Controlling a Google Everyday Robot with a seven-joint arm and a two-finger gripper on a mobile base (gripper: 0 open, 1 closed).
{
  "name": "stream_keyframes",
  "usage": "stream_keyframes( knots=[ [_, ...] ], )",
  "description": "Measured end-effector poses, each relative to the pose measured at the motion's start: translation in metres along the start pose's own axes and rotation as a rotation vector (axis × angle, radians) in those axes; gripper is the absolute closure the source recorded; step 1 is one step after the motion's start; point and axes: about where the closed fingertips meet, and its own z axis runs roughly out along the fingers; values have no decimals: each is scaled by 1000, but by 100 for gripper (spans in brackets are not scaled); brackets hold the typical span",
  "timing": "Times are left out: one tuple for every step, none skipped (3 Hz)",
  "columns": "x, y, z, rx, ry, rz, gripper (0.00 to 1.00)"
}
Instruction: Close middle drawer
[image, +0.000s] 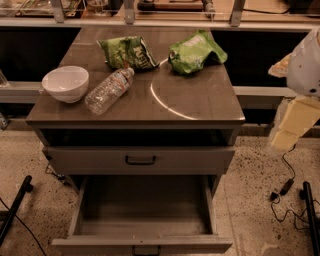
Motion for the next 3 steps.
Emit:
stream_keyframes(
  knots=[
    [-2,19,45,-31,-51,4,0],
    [8,52,117,-135,-74,1,0],
    [8,52,117,-135,-74,1,0]
  ],
)
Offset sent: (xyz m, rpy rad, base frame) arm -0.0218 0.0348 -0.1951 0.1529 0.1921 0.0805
